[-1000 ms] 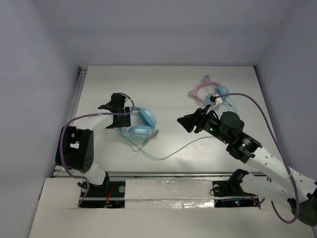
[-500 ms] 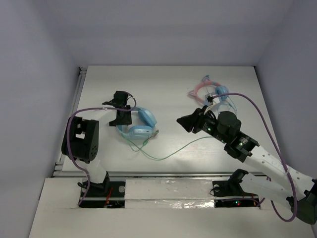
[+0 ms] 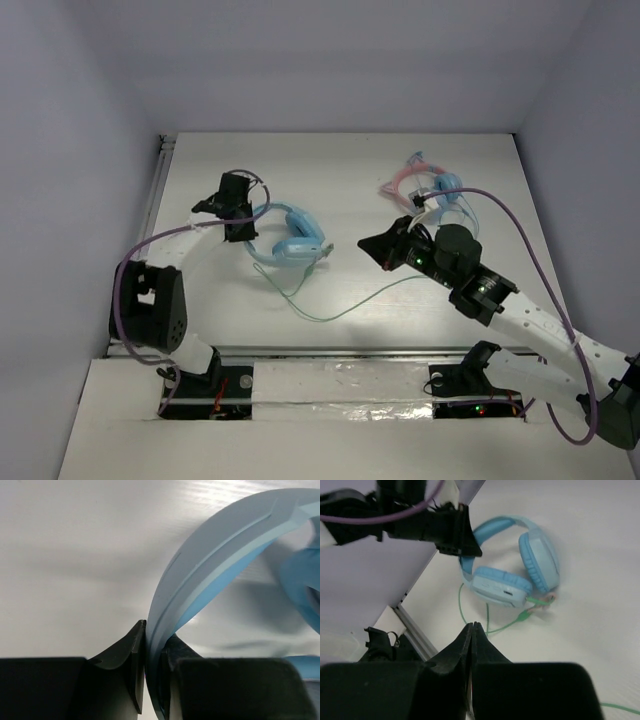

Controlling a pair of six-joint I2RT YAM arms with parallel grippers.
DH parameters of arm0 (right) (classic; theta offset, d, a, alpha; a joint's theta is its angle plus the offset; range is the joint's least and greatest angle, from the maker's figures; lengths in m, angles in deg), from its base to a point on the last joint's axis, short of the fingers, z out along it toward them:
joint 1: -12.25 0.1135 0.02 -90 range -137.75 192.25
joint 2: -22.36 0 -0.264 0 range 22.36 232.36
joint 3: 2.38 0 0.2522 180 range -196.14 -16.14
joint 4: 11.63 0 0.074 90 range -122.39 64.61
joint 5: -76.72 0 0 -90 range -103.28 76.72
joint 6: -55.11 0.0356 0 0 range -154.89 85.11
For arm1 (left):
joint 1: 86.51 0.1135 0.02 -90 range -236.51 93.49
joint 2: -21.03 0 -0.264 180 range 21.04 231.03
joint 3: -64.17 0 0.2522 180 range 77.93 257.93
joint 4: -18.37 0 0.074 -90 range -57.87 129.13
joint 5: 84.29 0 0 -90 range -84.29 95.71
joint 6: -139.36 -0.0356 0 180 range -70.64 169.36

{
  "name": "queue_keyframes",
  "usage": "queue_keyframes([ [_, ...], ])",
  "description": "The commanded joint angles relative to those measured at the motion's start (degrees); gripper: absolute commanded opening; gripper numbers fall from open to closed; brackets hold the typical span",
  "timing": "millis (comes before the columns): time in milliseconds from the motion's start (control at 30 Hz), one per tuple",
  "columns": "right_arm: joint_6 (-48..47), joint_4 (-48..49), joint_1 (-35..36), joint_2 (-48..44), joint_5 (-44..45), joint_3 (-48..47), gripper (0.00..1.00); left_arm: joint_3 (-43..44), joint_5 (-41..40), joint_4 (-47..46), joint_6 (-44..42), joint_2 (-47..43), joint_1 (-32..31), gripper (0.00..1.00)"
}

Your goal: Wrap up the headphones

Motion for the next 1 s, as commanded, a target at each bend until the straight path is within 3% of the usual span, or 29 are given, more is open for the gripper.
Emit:
queue_keyframes([
  [0,-0.9,3.61,0.37,0.85,-3.84,-0.31,0.0,8.09,5.66,1.64,3.94,-10.03,0.16,0.0],
  [67,-1.25,5.1,0.37,2.25,-7.27,-0.23,0.03,11.88,8.37,5.67,4.3,-12.74,0.16,0.0],
  [100,-1.34,6.67,0.37,2.95,-9.2,-0.31,0.09,15.73,8.92,6.83,4.48,-13.63,0.16,0.0],
  [133,-1.42,7.47,0.37,3.66,-12.44,-0.31,0.32,17.33,9.01,8.23,4.74,-14.42,0.16,0.0],
  [233,-2.3,9.32,0.37,5.68,-14.32,-0.66,0.75,22.09,9.88,9.04,4.92,-17.5,0.16,0.0],
  [267,-2.65,9.15,0.37,5.95,-14.15,-0.84,0.8,22.7,11.11,8.6,5.35,-18.64,0.16,0.0],
  [367,-3.62,8.62,0.37,6.65,-11.69,-1.46,0.84,23.94,13.92,7.64,5.97,-19.88,0.16,0.0],
  [500,-2.75,16.15,0.37,9.37,-10.37,0.91,0.83,24.99,17.88,6.58,7.03,-20.23,0.16,0.0],
  [767,2.52,24.96,0.37,27.19,-9.41,1.0,0.84,28.95,23.6,4.38,8.96,-20.05,0.16,0.0],
  [900,8.41,38.29,0.37,35.79,-10.71,3.82,0.83,29.04,23.25,1.75,10.89,-21.9,0.16,0.0],
  [967,9.38,40.43,0.37,39.07,-11.68,3.82,0.82,31.14,23.16,2.87,10.55,-21.47,0.16,0.0],
])
